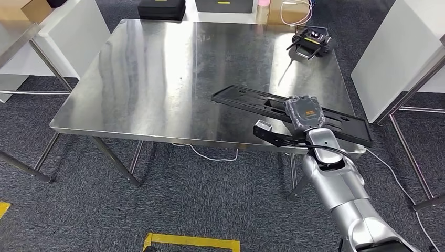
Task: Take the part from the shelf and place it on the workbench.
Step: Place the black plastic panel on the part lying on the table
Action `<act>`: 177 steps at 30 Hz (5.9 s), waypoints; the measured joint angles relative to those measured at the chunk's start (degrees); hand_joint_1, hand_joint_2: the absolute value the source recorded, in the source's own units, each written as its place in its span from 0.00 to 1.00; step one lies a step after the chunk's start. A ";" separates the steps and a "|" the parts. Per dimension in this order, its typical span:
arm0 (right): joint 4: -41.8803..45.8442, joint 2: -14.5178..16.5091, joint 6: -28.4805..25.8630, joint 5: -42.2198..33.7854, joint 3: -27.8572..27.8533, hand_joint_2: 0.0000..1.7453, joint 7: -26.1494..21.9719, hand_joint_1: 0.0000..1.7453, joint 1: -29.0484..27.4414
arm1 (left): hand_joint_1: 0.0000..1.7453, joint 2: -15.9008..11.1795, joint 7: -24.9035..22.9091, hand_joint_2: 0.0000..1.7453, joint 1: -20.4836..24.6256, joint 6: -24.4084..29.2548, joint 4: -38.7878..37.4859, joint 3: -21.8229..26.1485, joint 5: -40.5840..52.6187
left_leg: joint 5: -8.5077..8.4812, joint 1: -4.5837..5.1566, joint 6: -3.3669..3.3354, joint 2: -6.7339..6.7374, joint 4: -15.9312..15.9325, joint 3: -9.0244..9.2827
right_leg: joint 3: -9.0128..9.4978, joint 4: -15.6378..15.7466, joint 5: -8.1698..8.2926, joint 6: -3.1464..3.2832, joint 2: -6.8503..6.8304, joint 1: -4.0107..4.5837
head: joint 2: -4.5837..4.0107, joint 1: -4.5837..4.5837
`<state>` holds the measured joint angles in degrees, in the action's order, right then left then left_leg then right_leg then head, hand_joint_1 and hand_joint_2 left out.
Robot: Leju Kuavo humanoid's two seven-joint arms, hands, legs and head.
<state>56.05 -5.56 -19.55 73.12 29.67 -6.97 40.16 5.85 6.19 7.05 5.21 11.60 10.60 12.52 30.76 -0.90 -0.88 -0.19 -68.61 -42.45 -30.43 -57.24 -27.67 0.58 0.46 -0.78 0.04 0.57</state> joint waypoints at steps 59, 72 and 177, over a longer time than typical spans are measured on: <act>-24.32 2.50 -5.23 -10.45 6.12 1.00 -8.79 1.00 13.49 | 0.00 1.00 15.96 1.00 0.99 3.89 0.44 4.27 -1.09 | -7.09 0.81 -1.20 -0.36 10.42 6.11 | -2.00 1.26 2.32 -3.29 -0.47 0.11 | 0.00 -0.08; -28.74 1.98 -5.27 -9.53 5.33 1.00 -8.41 1.00 14.54 | 0.00 0.90 15.13 1.00 1.10 2.92 0.47 4.49 0.01 | -7.21 0.18 -3.02 -0.09 12.03 7.39 | -7.87 -10.20 -2.57 -3.08 -0.44 -0.38 | -0.01 -0.21; -29.89 12.99 -2.46 -17.44 14.39 0.00 -20.70 0.00 15.50 | 0.00 1.88 11.51 0.00 1.59 9.45 0.39 5.46 4.85 | -2.30 -0.93 0.70 0.01 3.10 2.50 | -3.12 -1.17 1.73 -2.57 0.02 -2.04 | 0.00 0.23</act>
<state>26.16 7.43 -22.00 55.67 44.06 -27.68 55.66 7.73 17.69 8.64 14.66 11.99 16.06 17.37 28.47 -1.83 -0.19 -0.18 -65.51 -39.95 -33.55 -58.42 -25.94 -1.99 0.48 -2.82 0.04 0.80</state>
